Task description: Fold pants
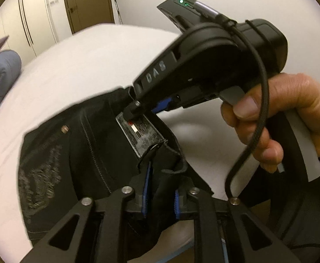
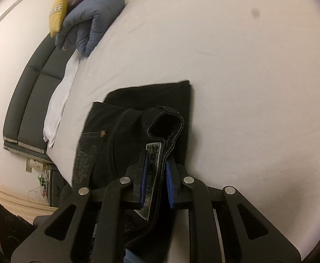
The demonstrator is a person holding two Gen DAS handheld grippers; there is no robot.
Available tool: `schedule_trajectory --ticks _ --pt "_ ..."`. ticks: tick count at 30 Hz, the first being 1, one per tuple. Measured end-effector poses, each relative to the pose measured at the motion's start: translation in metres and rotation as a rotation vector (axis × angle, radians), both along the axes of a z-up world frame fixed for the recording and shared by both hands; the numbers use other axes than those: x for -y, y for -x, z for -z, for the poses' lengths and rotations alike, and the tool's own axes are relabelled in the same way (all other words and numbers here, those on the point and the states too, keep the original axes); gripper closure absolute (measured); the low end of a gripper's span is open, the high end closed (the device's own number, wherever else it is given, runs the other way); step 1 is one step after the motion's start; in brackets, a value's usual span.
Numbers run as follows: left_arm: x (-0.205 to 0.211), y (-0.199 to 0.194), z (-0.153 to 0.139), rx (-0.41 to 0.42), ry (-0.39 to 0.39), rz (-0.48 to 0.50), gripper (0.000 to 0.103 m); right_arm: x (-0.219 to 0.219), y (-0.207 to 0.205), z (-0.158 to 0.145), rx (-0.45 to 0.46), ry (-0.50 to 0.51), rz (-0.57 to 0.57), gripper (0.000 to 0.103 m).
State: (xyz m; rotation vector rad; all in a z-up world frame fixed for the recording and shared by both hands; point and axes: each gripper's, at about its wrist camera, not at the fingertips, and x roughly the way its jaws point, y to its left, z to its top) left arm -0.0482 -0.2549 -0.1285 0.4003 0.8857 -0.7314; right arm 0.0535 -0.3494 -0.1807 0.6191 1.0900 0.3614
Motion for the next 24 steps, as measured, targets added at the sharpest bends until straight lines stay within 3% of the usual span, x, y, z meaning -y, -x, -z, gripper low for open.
schedule_trajectory --ticks 3,5,7,8,10,11,15,18,20,23,24 --pt "-0.004 0.000 -0.003 -0.023 0.031 0.011 0.063 0.004 -0.001 0.015 -0.010 -0.060 0.024 0.087" --pt "-0.016 0.000 -0.011 -0.058 0.077 0.014 0.043 0.005 0.001 0.016 -0.005 -0.081 0.034 0.085" --pt "-0.036 0.001 -0.022 -0.071 0.123 0.000 0.034 0.004 0.003 0.014 -0.004 -0.080 0.042 0.078" --pt "-0.044 0.000 -0.027 -0.068 0.140 -0.009 0.032 0.006 0.004 0.011 -0.006 -0.072 0.054 0.076" --pt "-0.074 -0.007 -0.041 -0.047 0.183 -0.054 0.031 0.013 0.007 0.002 0.003 -0.033 0.108 0.054" --pt "-0.086 -0.012 -0.046 -0.037 0.197 -0.077 0.028 0.018 0.010 -0.004 0.020 -0.016 0.151 0.052" --pt "-0.133 -0.051 -0.052 0.006 0.211 -0.218 0.026 0.016 0.019 -0.027 0.090 -0.057 0.183 0.052" --pt "-0.147 -0.079 -0.047 0.012 0.233 -0.285 0.026 -0.016 0.013 -0.041 0.145 -0.092 0.060 0.052" --pt "-0.144 -0.098 -0.034 -0.001 0.203 -0.299 0.027 -0.041 0.007 -0.043 0.156 -0.062 -0.010 0.052" --pt "-0.144 -0.107 0.000 -0.112 0.170 -0.324 0.028 -0.070 -0.002 -0.021 0.081 -0.024 -0.073 0.054" --pt "-0.145 -0.106 0.010 -0.130 0.167 -0.329 0.028 -0.078 -0.003 -0.007 0.034 0.039 -0.077 0.061"
